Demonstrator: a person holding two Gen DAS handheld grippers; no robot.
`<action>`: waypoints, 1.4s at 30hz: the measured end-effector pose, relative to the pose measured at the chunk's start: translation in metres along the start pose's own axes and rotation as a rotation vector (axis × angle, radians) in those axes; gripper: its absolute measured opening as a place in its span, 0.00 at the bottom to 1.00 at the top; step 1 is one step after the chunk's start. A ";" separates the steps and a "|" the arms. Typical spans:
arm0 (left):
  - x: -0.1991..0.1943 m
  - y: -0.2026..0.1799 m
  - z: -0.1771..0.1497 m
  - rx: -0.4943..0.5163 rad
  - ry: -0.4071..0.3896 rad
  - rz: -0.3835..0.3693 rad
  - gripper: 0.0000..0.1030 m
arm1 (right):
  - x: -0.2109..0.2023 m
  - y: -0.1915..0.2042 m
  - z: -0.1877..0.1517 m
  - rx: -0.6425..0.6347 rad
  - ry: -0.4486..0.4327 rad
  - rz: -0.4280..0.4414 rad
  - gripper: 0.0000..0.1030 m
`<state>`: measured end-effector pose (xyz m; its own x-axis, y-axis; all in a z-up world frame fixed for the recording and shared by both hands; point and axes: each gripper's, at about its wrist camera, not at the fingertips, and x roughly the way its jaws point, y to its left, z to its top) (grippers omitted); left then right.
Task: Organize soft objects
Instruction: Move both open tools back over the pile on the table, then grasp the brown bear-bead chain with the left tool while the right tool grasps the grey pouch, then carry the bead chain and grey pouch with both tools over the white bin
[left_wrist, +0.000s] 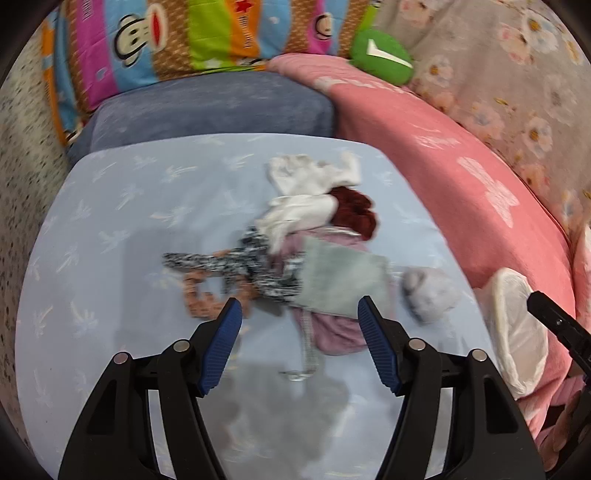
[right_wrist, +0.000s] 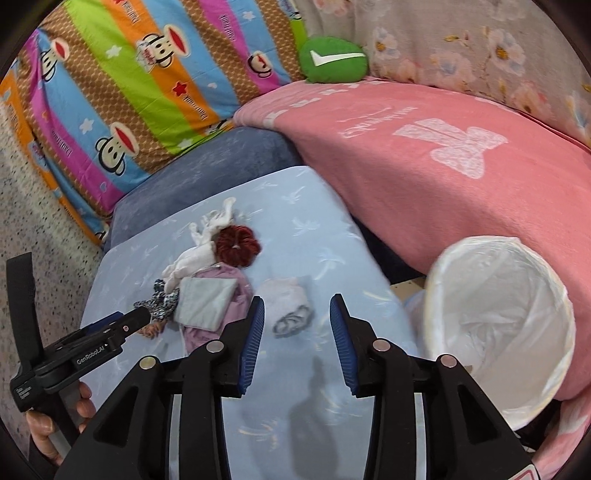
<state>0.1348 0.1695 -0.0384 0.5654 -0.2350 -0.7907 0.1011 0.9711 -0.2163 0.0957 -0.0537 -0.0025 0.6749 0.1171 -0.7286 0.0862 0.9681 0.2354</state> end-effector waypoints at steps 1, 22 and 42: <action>0.002 0.010 0.000 -0.016 0.005 0.012 0.60 | 0.006 0.009 0.000 -0.011 0.006 0.008 0.39; 0.060 0.087 -0.001 -0.111 0.112 0.050 0.50 | 0.125 0.089 0.001 -0.092 0.145 0.024 0.40; 0.024 0.067 0.004 -0.073 0.040 0.008 0.09 | 0.114 0.092 0.000 -0.116 0.109 0.061 0.07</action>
<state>0.1585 0.2289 -0.0699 0.5329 -0.2299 -0.8144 0.0358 0.9677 -0.2497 0.1806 0.0491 -0.0641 0.5923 0.1935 -0.7821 -0.0422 0.9768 0.2098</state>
